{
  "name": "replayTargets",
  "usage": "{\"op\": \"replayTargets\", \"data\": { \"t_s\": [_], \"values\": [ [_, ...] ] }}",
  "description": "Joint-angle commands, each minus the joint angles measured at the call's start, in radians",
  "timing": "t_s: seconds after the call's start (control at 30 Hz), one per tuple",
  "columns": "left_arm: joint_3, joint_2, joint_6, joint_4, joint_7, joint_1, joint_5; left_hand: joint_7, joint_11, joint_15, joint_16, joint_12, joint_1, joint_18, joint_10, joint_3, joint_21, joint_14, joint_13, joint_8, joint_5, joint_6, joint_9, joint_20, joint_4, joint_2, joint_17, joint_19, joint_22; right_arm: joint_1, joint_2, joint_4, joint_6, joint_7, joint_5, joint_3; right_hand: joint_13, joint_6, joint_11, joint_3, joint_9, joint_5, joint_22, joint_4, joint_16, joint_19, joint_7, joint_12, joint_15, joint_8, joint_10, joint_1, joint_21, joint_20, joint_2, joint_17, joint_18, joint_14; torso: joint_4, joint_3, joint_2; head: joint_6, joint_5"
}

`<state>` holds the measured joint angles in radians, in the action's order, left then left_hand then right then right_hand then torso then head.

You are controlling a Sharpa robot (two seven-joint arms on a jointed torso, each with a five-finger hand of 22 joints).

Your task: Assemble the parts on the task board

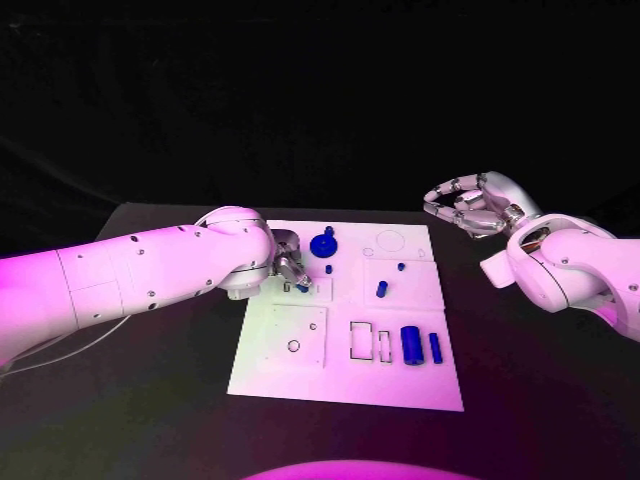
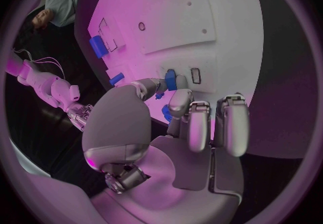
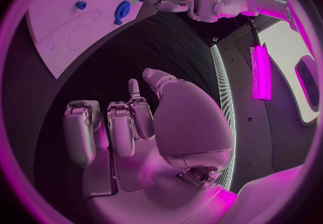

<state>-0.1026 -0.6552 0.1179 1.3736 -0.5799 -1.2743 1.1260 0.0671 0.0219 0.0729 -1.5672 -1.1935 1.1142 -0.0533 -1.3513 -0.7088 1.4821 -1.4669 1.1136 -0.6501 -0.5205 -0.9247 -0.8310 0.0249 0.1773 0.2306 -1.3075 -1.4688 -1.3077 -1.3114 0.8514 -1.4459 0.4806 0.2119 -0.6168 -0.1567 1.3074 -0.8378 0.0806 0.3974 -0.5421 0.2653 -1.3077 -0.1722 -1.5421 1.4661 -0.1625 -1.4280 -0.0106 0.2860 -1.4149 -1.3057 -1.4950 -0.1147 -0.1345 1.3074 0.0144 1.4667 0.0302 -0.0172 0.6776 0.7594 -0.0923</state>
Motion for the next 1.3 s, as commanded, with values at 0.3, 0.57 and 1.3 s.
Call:
{"op": "replayTargets", "data": {
  "t_s": [0.3, 0.57, 1.3],
  "values": [
    [-0.002, 0.001, 0.032, 0.002, -0.009, 0.003, 0.017, -0.023, 0.009, 0.014, -0.004, -0.019, -0.025, 0.016, -0.024, -0.154, 0.010, -0.104, 0.019, -0.019, 0.006, -0.006, -0.017, -0.009, -0.173, -0.002, -0.263, -0.022, -0.095, 0.000, 0.000, -0.001, -0.014, 0.010, -0.004, 0.000, 0.092, 0.005, 0.000, 0.006, -0.002, 0.007, -0.198, 0.000, 0.007, 0.046, -0.001, 0.005, 0.003, 0.005, 0.008, 0.004, 0.006, 0.001, -0.009, 0.150, 0.010, 0.076, -0.0001, -0.0002, 0.000, 0.003, -0.003],
    [-0.002, 0.003, 0.032, 0.001, -0.011, 0.004, 0.007, -0.034, 0.018, 0.020, -0.004, -0.030, -0.042, 0.018, -0.036, -0.111, 0.013, -0.104, 0.032, -0.024, 0.016, -0.008, -0.027, -0.014, -0.154, -0.006, -0.263, -0.027, -0.105, 0.000, 0.000, -0.001, -0.014, 0.010, -0.004, 0.000, 0.092, 0.005, 0.000, 0.006, -0.002, 0.008, -0.198, -0.001, 0.007, 0.045, -0.002, 0.005, 0.003, 0.006, 0.008, 0.005, 0.007, 0.001, -0.009, 0.149, 0.010, 0.076, 0.0004, -0.0008, 0.000, 0.005, -0.002],
    [-0.002, 0.005, 0.032, -0.008, -0.013, 0.004, -0.009, -0.050, 0.028, 0.031, -0.004, -0.048, -0.113, 0.022, -0.047, 0.029, 0.020, -0.104, 0.058, -0.015, 0.027, -0.037, -0.021, -0.023, -0.056, -0.004, -0.263, -0.037, -0.121, 0.001, -0.001, 0.001, -0.012, 0.011, -0.004, 0.000, 0.091, 0.005, 0.000, 0.006, -0.002, 0.009, -0.197, -0.002, 0.007, 0.044, -0.002, 0.006, 0.003, 0.006, 0.009, 0.007, 0.008, 0.001, -0.010, 0.148, 0.010, 0.075, 0.0006, -0.0006, 0.000, 0.004, -0.001]
  ]
}}
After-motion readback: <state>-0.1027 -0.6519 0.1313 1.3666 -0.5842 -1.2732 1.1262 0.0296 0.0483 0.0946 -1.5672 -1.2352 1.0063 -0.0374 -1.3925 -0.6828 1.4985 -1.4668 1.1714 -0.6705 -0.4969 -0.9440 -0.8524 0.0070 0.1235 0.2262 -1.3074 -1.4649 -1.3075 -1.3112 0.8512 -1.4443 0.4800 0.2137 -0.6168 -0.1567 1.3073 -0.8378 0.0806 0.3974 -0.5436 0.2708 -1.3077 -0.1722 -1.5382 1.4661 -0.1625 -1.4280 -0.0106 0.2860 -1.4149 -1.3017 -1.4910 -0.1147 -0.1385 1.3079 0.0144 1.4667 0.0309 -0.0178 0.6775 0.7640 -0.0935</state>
